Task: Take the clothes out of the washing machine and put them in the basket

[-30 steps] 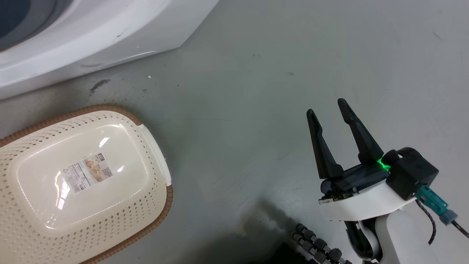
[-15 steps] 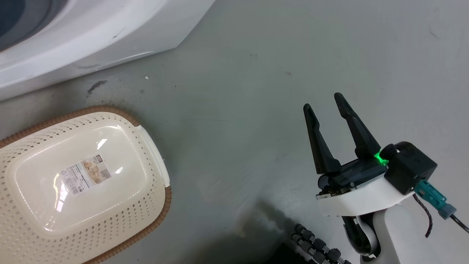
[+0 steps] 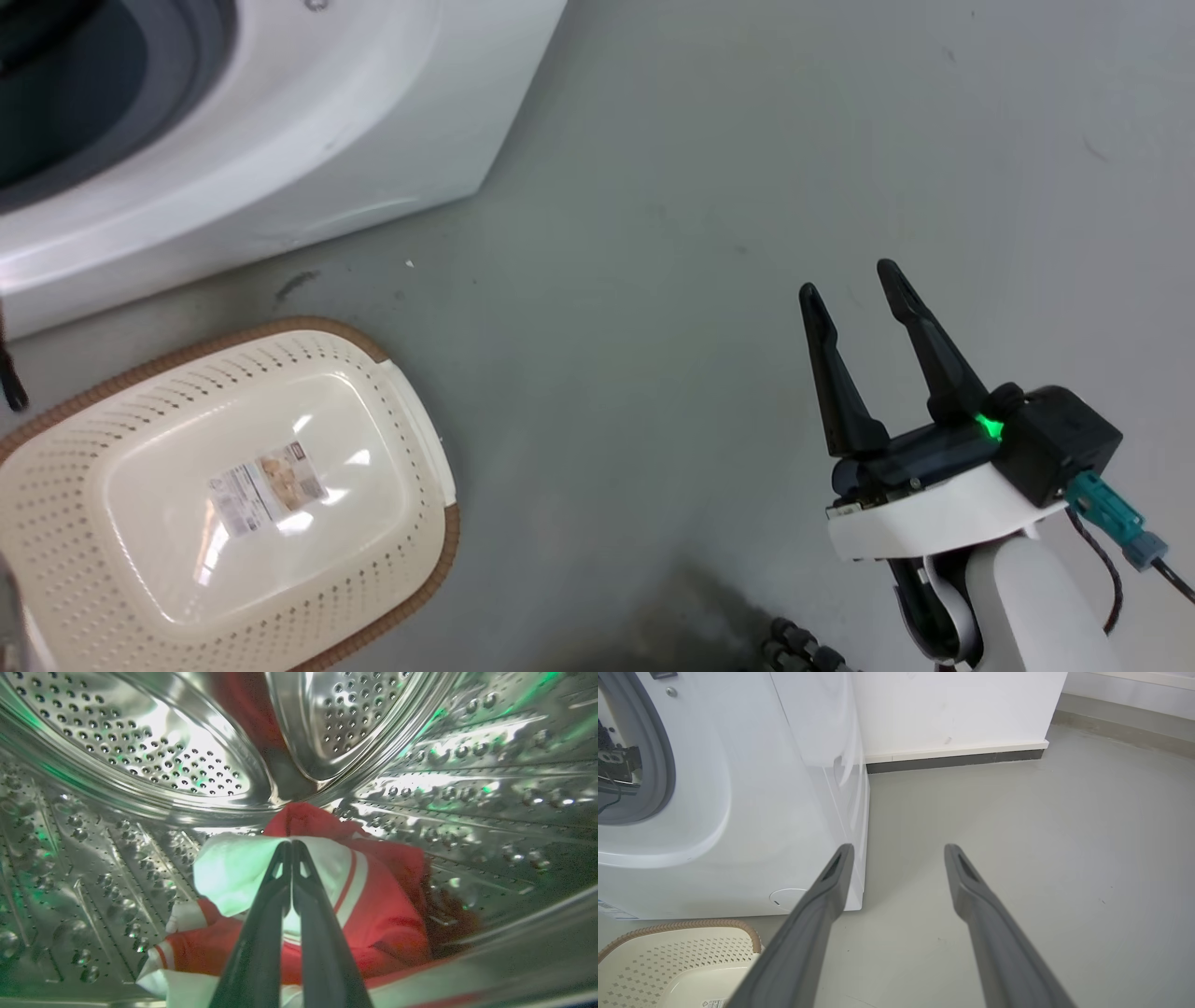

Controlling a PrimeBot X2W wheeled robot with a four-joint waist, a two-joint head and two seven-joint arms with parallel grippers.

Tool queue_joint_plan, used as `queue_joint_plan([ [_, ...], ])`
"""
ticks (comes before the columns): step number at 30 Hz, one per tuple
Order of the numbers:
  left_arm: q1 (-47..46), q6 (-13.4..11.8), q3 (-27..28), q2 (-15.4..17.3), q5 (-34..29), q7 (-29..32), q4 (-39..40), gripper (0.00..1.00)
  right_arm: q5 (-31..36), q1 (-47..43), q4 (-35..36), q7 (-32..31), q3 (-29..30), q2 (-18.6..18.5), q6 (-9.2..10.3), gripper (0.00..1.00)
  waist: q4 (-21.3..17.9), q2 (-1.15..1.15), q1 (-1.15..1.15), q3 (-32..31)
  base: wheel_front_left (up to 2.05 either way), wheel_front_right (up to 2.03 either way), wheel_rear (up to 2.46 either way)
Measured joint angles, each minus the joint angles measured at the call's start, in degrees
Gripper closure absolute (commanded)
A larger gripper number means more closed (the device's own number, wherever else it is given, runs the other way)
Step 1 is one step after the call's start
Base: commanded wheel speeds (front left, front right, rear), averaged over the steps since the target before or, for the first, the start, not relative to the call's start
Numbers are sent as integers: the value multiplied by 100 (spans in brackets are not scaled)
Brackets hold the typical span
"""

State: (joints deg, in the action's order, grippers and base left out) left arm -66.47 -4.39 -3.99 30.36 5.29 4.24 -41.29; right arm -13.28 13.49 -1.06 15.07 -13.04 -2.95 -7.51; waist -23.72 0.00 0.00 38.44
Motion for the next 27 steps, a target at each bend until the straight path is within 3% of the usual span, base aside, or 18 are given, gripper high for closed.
queue_joint_plan([
  [5, 489, 34, 134, -335, 319, -1096, -341, 100, 166, -221, 12, -102, 157, 3, 0, 0, 109, 0, 0, -488, 0, 0, 0],
  [10, 1048, 112, 247, -703, 617, -1734, -739, 100, 315, -542, 125, -314, 377, 4, 0, 0, 240, 0, 0, -1065, 0, 0, 0],
  [14, 1473, 187, 256, -987, 743, -1893, -839, 100, 452, -816, 279, -513, 557, 3, 0, 0, 381, 0, -1, -1545, 0, 0, 0],
  [15, 1788, 233, 300, -1200, 815, -1912, -738, 100, 531, -990, 379, -650, 676, 3, 0, 0, 519, 0, -1, -1874, 0, 0, 0],
  [27, 3288, 504, 536, -1699, 714, -1924, 628, 100, 620, -1543, 686, -987, 928, 3, 0, 0, 1133, 0, -2, -2994, 0, 0, 0],
])
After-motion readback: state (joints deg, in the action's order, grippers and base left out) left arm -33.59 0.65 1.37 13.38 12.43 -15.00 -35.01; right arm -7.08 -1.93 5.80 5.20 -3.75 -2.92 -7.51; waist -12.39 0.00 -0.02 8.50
